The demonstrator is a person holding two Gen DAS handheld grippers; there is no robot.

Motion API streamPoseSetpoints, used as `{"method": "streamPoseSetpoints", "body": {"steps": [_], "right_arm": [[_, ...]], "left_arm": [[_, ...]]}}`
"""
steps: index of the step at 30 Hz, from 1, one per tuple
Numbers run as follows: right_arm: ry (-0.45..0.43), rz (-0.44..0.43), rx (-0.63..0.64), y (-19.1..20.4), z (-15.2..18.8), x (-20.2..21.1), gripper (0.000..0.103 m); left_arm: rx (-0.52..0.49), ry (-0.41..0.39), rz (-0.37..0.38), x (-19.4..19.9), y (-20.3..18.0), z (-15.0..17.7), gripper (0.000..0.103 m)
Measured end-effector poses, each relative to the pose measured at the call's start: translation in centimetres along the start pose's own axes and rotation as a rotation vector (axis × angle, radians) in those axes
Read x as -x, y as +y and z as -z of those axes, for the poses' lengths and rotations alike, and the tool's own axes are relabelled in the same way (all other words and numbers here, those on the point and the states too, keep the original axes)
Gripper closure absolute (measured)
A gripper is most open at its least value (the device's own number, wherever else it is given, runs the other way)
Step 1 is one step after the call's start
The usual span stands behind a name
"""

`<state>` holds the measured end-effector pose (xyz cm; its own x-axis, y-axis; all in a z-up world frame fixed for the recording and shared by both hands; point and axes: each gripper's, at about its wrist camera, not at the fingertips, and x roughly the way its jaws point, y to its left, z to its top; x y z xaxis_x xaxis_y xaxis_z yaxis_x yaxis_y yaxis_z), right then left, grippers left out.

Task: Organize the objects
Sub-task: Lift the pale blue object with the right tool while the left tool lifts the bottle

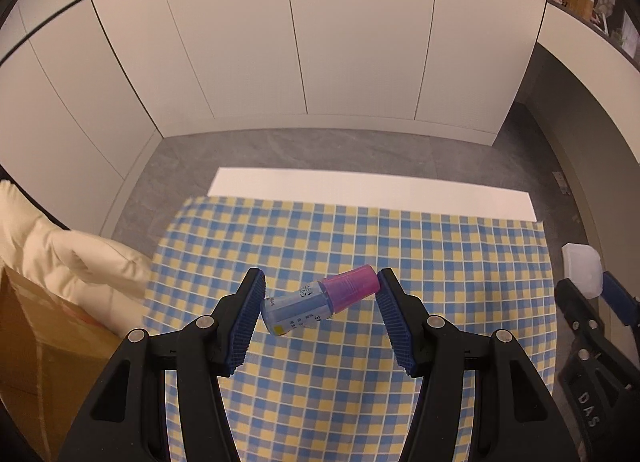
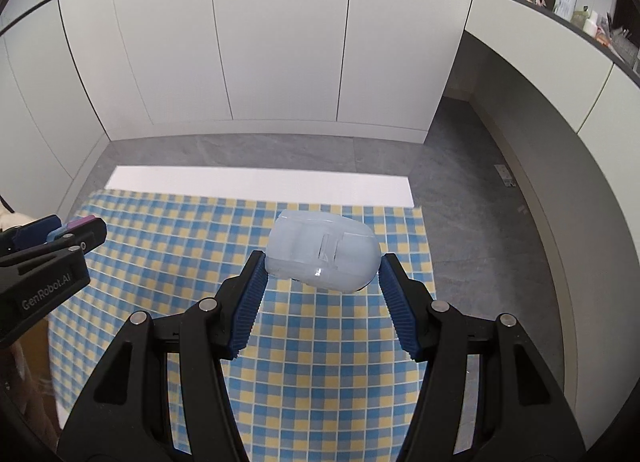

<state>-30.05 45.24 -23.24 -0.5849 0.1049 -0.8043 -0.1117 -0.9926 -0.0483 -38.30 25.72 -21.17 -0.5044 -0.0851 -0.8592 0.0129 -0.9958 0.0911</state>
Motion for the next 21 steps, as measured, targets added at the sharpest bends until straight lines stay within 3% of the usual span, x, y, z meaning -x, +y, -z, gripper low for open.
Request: {"method": "streamPoseSetpoints", "body": {"steps": [21], "right_arm": [[-0.095, -0.009, 0.043, 0.9, -8.6, 15.2, 0.043]], "left_arm": [[-0.006, -0.147, 0.014, 15.8, 3.1, -4.6, 0.046]]}}
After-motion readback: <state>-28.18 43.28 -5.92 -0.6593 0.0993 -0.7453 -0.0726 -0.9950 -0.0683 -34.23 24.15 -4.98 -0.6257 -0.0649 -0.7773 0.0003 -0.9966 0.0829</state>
